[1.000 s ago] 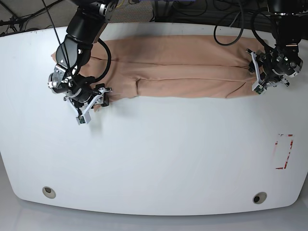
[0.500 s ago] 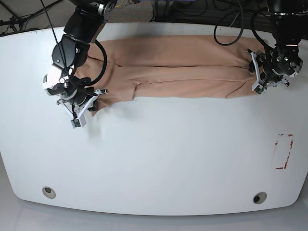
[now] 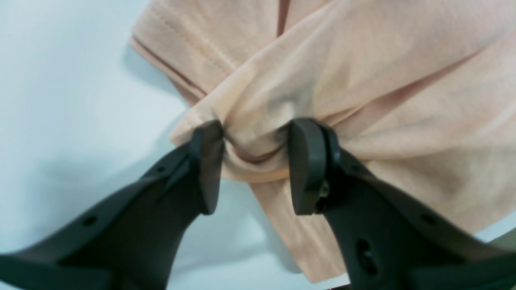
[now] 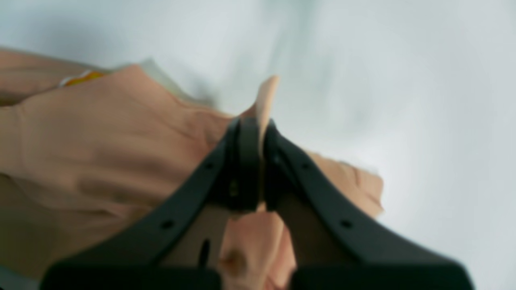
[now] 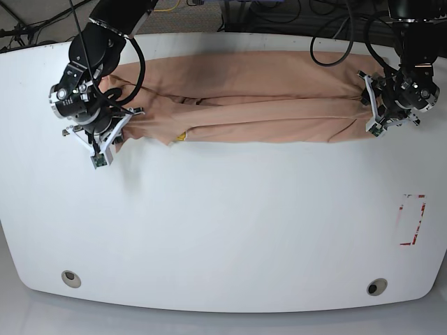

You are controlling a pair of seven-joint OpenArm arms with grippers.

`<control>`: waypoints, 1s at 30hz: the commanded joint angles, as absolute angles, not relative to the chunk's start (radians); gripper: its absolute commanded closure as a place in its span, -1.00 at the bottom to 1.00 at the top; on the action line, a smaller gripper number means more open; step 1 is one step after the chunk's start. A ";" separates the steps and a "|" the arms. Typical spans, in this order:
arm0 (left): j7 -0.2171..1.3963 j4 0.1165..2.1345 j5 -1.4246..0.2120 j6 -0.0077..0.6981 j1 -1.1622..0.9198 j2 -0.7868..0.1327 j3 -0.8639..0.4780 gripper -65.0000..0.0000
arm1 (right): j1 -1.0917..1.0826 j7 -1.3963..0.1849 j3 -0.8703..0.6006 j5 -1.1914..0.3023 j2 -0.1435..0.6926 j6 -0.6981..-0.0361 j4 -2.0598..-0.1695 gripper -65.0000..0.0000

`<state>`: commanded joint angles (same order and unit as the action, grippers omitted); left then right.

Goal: Fold the T-shirt properly
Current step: 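Pull the folded shirt with the right gripper toward its collar end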

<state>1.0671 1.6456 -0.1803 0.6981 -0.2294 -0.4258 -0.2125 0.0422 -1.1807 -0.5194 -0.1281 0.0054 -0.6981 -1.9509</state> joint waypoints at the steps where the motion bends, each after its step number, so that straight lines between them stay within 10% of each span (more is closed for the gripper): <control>1: 1.067 1.646 -0.180 0.698 -0.229 -0.426 -0.213 0.25 | 0.059 -1.181 -0.518 -0.128 0.004 -0.698 -1.962 1.00; 30: 1.066 1.644 -0.180 0.698 -0.229 -0.441 -0.211 0.24 | 0.300 -1.181 -0.521 -0.128 -0.027 -0.698 -2.025 0.92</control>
